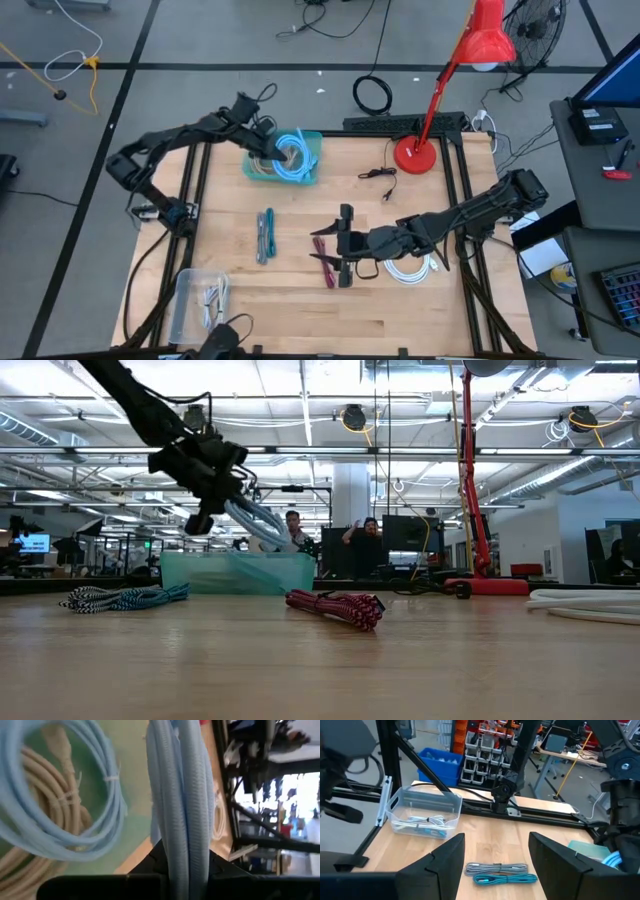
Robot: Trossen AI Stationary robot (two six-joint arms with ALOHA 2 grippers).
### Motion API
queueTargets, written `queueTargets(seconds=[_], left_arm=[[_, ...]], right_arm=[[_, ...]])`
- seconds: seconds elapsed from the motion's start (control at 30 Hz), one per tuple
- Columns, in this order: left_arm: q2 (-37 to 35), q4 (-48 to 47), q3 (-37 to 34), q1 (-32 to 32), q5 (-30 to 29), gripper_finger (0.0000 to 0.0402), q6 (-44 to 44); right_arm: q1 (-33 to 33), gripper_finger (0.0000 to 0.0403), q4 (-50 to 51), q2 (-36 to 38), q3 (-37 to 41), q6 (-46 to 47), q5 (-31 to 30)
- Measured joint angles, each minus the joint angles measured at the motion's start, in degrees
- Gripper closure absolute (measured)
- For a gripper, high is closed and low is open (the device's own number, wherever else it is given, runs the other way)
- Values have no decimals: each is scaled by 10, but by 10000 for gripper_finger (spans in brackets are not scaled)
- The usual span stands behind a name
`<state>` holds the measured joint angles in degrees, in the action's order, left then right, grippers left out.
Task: Pick & Place USB Port
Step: Put the blue HDMI cable into the green bin
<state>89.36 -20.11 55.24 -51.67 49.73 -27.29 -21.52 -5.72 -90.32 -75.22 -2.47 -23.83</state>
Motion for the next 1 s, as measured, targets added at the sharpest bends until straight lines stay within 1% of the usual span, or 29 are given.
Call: queueTargets(seconds=[0.17, 0.4, 0.47, 0.73, 0.9, 1.0], left_arm=[[15, 14, 6, 14, -8, 373, 22], [15, 92, 6, 18, -38, 373, -26], [15, 106, 6, 15, -38, 373, -39], [15, 97, 6, 15, -36, 373, -44], [45, 90, 6, 21, -43, 373, -42], [80, 105, 6, 25, -42, 373, -38]], right_arm=[[0, 193, 0, 0, 0, 3, 0], [0, 193, 0, 0, 0, 2, 0], [0, 193, 0, 0, 0, 2, 0], [0, 193, 0, 0, 0, 2, 0], [0, 193, 0, 0, 0, 2, 0], [0, 193, -1, 0, 0, 3, 0]])
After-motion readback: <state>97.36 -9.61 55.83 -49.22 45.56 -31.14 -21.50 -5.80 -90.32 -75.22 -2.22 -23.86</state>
